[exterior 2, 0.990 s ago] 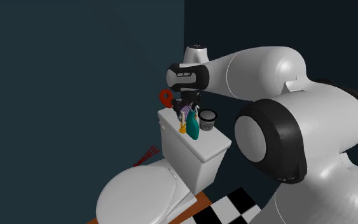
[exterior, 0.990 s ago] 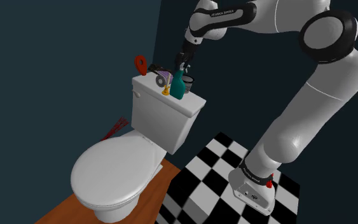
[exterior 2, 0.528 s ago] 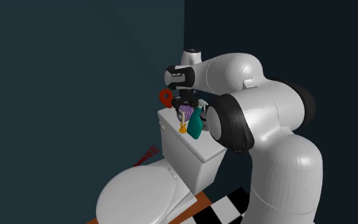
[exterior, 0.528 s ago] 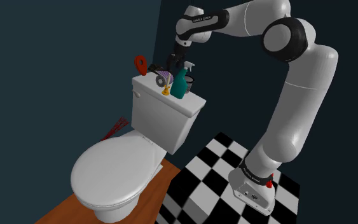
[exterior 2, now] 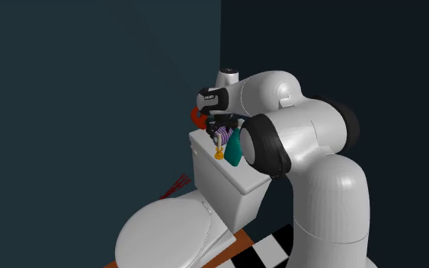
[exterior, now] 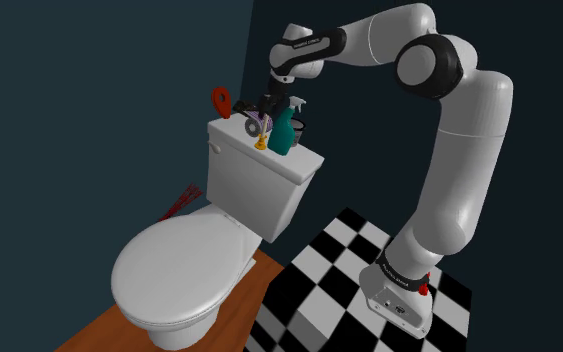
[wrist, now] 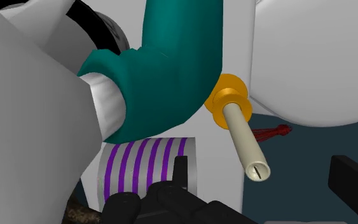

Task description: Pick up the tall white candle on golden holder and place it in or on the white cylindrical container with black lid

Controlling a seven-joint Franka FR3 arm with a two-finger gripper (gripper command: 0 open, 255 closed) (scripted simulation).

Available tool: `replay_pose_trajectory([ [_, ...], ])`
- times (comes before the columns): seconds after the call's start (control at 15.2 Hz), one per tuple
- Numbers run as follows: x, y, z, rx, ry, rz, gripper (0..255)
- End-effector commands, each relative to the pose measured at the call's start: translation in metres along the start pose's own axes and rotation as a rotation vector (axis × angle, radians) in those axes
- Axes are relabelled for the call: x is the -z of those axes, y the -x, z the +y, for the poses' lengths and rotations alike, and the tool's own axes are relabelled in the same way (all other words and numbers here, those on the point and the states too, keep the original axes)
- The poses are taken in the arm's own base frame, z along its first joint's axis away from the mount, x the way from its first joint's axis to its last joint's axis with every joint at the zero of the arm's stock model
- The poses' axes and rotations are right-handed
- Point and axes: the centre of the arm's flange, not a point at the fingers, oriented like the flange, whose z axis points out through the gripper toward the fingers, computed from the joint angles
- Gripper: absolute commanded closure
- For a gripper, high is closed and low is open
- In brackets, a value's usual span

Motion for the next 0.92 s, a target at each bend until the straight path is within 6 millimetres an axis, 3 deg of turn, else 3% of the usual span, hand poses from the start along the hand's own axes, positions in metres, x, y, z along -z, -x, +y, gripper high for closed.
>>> replay_pose_trajectory([
  [0.0,-0.0069,-0.0007,0.0003,0.000,0.000,0.000,0],
  [0.46,-0.0069,-0.0007,0.0003,0.000,0.000,0.000,0],
  [0.53,-0.0069,-0.0007,0.0003,0.000,0.000,0.000,255],
  [0.86,-0.0069,-0.0007,0.0003,0.000,0.000,0.000,255],
])
